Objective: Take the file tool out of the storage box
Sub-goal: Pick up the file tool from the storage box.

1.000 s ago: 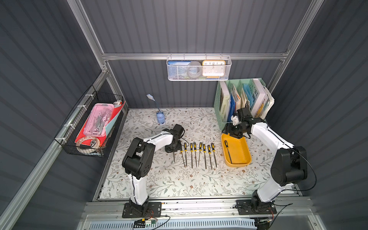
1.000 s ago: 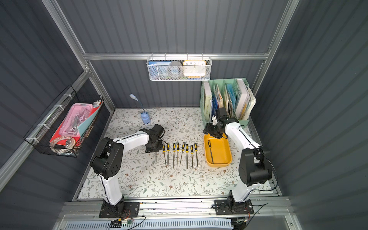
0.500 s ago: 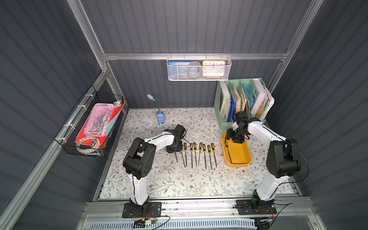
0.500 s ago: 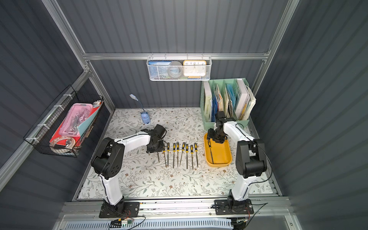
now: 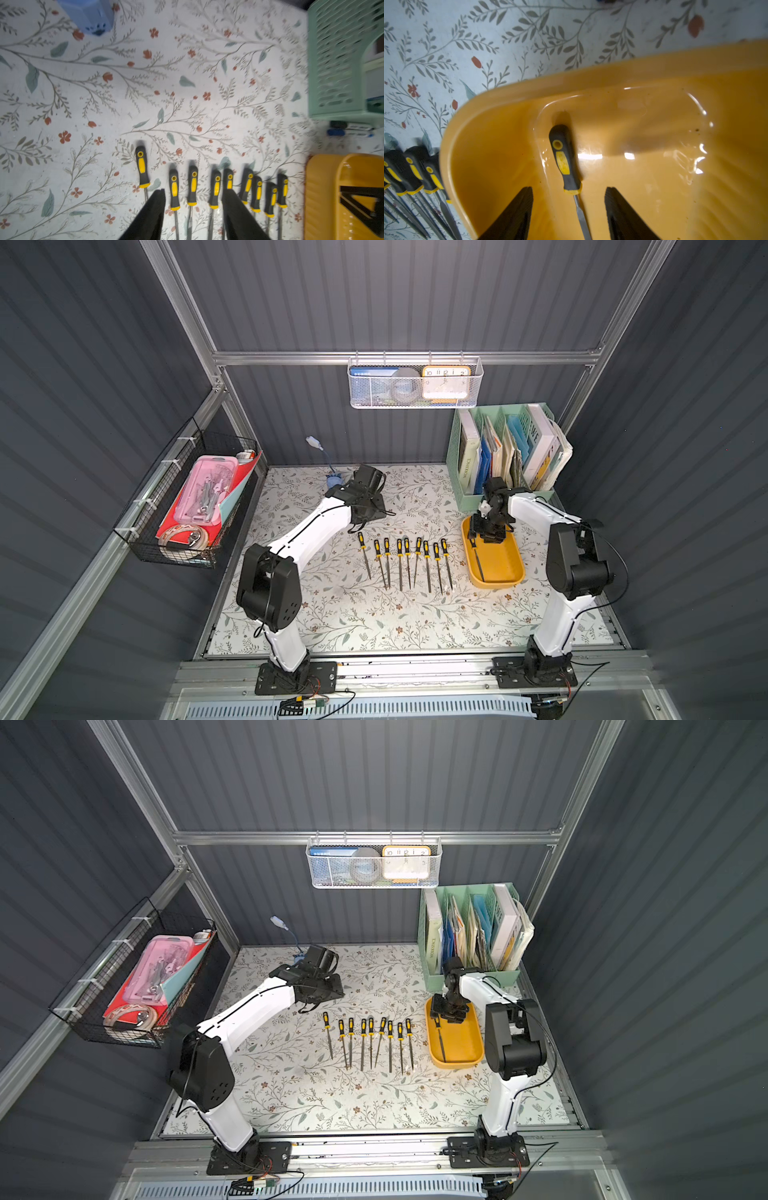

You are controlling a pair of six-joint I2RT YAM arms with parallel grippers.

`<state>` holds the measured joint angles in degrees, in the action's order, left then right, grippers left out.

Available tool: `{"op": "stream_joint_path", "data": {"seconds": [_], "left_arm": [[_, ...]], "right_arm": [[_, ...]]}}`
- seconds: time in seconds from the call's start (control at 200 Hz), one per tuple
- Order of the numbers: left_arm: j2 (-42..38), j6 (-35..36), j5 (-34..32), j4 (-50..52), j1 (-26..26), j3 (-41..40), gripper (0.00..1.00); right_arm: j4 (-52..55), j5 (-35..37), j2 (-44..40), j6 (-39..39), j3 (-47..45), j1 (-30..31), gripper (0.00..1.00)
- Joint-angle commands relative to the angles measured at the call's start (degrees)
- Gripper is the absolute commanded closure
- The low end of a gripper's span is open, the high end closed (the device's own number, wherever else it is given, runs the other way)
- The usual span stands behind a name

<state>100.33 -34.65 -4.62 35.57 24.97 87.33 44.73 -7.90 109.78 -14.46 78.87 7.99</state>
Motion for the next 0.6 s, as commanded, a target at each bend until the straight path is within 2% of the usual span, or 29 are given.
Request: {"op": "stream_joint_path", "data": {"seconds": [0.0,0.29,0.355,0.435,0.485,0.595], "left_arm": [[-0.4,1.1,4.6,-1.1,-2.0,0.4,0.49],[0.0,2.0,8.8,-3.4,-3.2,2.5,0.48],[0.8,2.5,9.3,-2.9,-3.2,3.8,0.47],[1.3,2.9,10.2,-2.6,-3.2,5.2,0.47],[1.3,3.3,12.3,-3.4,-3.2,5.9,0.46],[0.5,5.5,21.1,-8.6,-3.2,6.2,0.43]], "right_arm": [[0.8,2.3,2.5,1.2,1.6,1.1,0.41],[1.6,5.5,6.9,0.3,4.7,1.6,0.64],[2.2,5.8,7.8,0.7,5.5,1.6,0.75],[3.4,5.4,8.2,0.8,6.4,1.6,0.92],[3.8,4.3,7.0,0.5,6.6,1.5,0.99],[2.9,0.8,1.9,-0.2,6.4,0.6,1.0]]}}
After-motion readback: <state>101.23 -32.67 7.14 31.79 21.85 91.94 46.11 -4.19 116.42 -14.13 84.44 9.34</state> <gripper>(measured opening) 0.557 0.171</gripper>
